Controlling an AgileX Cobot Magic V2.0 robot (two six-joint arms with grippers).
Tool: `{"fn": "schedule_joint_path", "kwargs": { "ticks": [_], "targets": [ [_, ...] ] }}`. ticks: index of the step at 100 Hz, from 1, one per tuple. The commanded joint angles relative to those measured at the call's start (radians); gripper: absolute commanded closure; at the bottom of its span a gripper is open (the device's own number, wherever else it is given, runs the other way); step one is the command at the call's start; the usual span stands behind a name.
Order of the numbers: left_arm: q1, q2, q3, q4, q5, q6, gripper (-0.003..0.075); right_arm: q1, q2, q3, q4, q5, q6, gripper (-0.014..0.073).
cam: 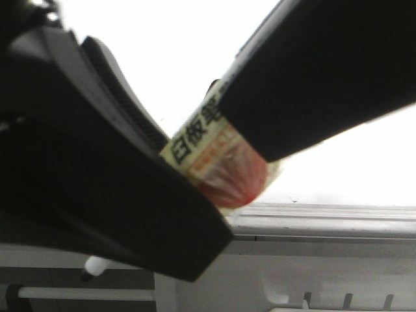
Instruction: Write number 6 on whiteboard
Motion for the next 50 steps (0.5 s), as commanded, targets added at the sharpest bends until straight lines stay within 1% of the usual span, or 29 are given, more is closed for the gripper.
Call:
{"fn": "schedule_joint_path", "kwargs": {
  "ticks": [1, 11, 18, 25, 30, 32, 36, 39, 44, 50],
  "targets": [
    [-0.008, -0.012, -0.029, -0.053, -0.02, -0.004, 0.0737, 0.001, -0.009, -0.036, 0.026, -0.047, -0.003, 0.0638],
    [-0.008, -0.012, -0.029, -0.053, -0.016, -0.004, 0.0739, 0.001, -0.009, -0.036, 0.026, -0.047, -0.003, 0.0629],
    [-0.008, -0.012, -0.029, -0.053, -0.014, -0.004, 0.0739, 0.001, -0.009, -0.036, 0.026, -0.047, -0.003, 0.0575],
    [-0.008, -0.012, -0.029, -0.053, -0.014, -0.004, 0.0739, 0.001, -0.009, -0.036, 0.026, -0.047, -0.003, 0.0461],
    [-0.006, -0.012, -0.029, -0.053, -0.011, -0.004, 0.0739, 0.001, -0.013, -0.036, 0.026, -0.052, -0.003, 0.0347],
    [-0.006, -0.012, -0.029, -0.053, -0.011, -0.004, 0.0739, -0.002, -0.016, -0.036, 0.026, -0.055, -0.003, 0.0319],
    [-0.006, -0.014, -0.029, -0.053, -0.011, -0.004, 0.0739, -0.006, -0.027, -0.036, 0.026, -0.059, -0.003, 0.0235],
    [-0.006, -0.016, -0.029, -0.053, -0.011, -0.004, 0.0739, -0.01, -0.035, -0.036, 0.026, -0.062, -0.003, 0.0199],
    [-0.006, -0.016, -0.029, -0.053, -0.011, -0.004, 0.0739, -0.023, -0.055, -0.036, 0.026, -0.062, -0.003, 0.0173],
    [-0.006, -0.016, -0.029, -0.053, -0.017, -0.009, 0.0739, -0.042, -0.083, -0.036, 0.026, -0.062, 0.003, 0.0193]
  ]
}}
